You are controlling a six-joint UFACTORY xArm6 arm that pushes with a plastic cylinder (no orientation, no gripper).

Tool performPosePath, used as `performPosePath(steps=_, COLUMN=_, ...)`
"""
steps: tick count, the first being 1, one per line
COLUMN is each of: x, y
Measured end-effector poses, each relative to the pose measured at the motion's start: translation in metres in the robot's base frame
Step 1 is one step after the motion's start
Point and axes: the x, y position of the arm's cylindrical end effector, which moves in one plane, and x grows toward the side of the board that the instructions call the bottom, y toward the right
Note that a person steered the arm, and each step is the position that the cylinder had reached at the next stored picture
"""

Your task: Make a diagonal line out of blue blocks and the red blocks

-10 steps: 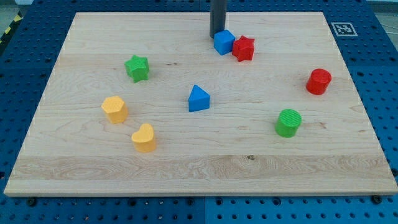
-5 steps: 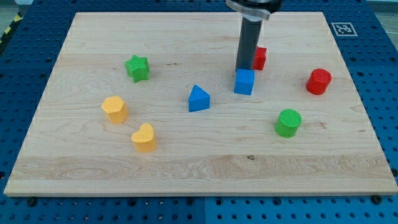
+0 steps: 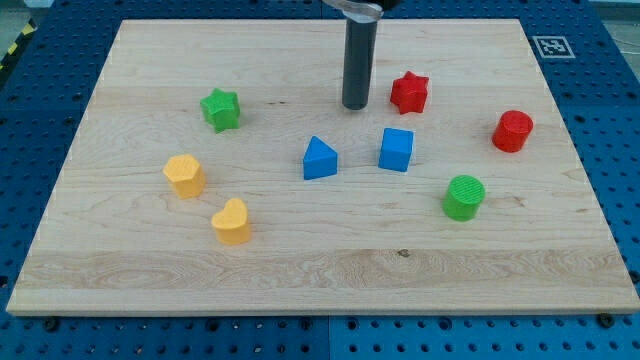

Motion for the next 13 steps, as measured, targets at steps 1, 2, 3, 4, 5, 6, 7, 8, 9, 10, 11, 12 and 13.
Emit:
performPosePath(steps=1, x=-0.002, y=0.023)
performPosePath(steps=2, x=-0.008, y=0.043)
performPosePath(steps=3, x=-0.012, y=0.051)
performPosePath(steps=4, x=-0.010, y=0.058)
performPosePath(steps=5, x=0.000, y=0.066)
performPosePath(steps=6, x=0.018, y=0.073)
performPosePath(steps=7, x=0.020, y=0.074)
performPosePath(steps=8, x=-0.007, y=0.056)
performPosePath(steps=9, x=-0.042, y=0.039)
performPosePath(steps=10, x=-0.066, y=0.039)
performPosePath(steps=11, x=-0.065, y=0.061)
performPosePath(steps=12, x=-0.053, y=0.085)
performPosePath(steps=13, x=-0.041, y=0.096)
